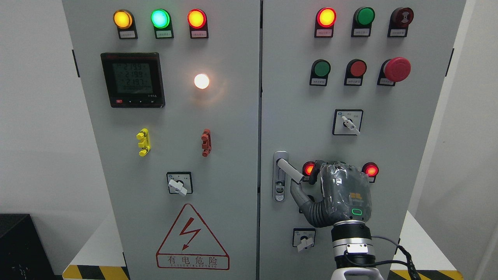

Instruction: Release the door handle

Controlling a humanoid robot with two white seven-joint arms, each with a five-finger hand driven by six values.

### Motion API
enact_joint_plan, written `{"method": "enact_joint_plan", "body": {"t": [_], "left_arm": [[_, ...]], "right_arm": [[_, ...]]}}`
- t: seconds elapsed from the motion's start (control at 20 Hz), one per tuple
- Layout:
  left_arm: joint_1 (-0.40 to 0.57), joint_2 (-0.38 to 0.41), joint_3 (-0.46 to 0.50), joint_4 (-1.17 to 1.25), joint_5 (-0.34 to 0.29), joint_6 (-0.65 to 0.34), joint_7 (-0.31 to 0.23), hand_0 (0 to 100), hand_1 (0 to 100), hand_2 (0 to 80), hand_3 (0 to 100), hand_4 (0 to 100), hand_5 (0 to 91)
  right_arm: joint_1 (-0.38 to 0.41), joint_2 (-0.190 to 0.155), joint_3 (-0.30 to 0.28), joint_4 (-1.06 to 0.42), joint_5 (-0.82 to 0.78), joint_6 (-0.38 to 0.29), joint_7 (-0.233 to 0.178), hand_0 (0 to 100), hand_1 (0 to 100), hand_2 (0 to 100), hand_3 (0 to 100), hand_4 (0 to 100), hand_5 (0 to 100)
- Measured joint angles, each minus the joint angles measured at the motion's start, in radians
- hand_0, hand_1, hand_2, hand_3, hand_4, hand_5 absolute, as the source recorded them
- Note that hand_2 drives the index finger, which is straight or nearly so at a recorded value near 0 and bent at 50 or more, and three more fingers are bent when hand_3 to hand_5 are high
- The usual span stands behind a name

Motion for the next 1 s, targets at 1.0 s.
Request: {"method": "enact_joint_plan", "body": {"t": [1.0], "left_arm": [[0.0,0.0,0.0,0.0,0.0,0.0,0.0,0,0,4.4,11,0,0.0]], "right_arm": [[-0.017,0.0,-0.009,-0.004,-0.008,0.0,0.001,43,44,68,99,76,72]]}}
